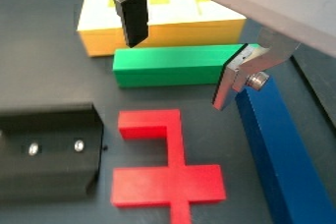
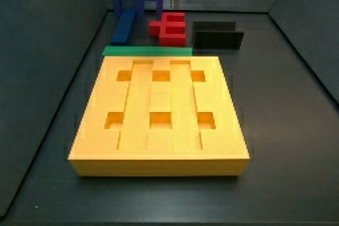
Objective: Pick up the green object. Move up. Move to above the board. Insert the green object.
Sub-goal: Pick up the green object.
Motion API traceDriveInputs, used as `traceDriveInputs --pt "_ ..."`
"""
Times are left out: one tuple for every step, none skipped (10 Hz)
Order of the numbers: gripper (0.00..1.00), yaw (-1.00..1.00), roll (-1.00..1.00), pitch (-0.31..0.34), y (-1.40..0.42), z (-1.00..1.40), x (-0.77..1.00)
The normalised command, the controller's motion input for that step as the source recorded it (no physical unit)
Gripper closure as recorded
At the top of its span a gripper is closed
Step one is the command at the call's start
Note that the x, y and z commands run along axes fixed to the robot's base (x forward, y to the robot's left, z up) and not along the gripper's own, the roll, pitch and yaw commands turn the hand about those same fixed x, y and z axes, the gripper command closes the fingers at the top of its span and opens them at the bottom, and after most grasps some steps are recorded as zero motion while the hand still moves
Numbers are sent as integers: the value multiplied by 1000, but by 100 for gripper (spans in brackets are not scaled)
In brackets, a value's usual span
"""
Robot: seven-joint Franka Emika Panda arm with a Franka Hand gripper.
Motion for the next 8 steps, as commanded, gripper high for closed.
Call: traceDriveInputs --pt "0 -843 -117 -23 -263 0 0" --pt "0 -943 -86 0 -171 0 0" --pt "0 -940 -73 3 -177 0 11" --pt "0 -911 -56 19 -231 0 17" --pt "0 -897 -33 7 -266 -40 9" --pt "0 -846 -31 30 -311 -94 0" --pt "0 -791 0 56 -314 -123 0" --pt "0 -43 71 27 -40 -77 80"
